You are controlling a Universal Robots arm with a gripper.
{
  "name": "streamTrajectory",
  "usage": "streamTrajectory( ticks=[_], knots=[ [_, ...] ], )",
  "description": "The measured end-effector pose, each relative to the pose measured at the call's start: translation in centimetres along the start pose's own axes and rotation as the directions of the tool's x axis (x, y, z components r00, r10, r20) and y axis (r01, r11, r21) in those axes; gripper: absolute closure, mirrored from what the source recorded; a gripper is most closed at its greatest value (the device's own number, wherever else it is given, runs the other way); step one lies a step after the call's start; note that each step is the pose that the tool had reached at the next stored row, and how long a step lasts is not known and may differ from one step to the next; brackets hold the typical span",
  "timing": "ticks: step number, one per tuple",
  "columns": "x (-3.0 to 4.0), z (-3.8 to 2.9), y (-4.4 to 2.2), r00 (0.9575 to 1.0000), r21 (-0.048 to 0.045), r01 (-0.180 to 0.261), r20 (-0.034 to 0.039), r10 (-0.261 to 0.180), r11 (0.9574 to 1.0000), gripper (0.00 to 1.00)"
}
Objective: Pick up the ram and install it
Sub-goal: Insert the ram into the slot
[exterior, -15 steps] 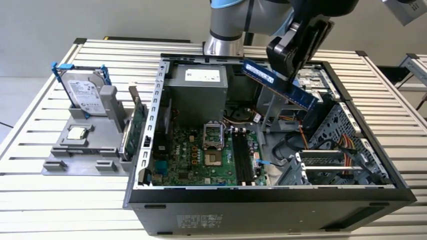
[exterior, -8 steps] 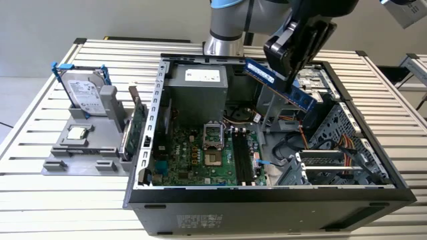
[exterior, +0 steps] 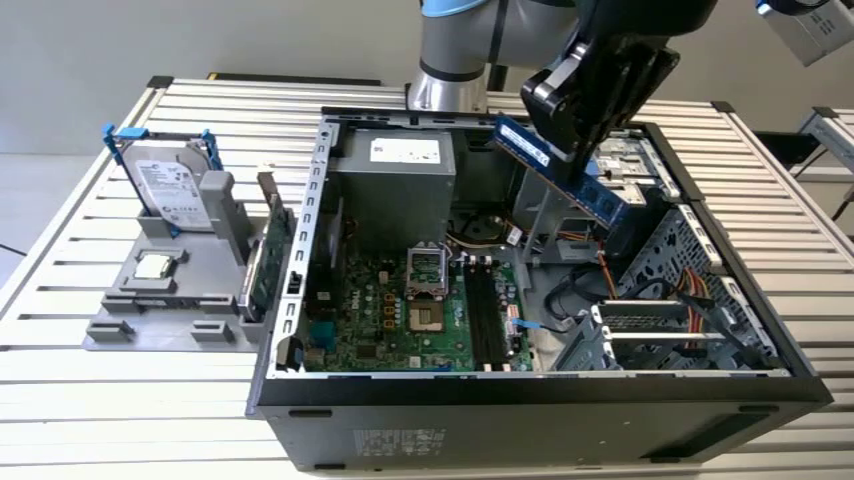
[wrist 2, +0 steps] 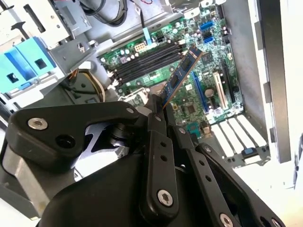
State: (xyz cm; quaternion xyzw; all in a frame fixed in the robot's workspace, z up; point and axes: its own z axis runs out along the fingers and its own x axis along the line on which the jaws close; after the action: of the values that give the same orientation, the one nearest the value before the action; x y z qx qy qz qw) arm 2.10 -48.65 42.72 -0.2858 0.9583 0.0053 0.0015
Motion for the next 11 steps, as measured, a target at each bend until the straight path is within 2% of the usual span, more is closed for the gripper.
streamTrajectory(
  ticks=[5,11],
  knots=[
    [0.01,0.06,0.00,0.9982,0.0003,-0.061,0.0006,0.061,0.9982,1.00],
    [0.00,0.11,0.00,0.9913,0.0007,-0.132,0.0013,0.132,0.9913,1.00]
  ],
)
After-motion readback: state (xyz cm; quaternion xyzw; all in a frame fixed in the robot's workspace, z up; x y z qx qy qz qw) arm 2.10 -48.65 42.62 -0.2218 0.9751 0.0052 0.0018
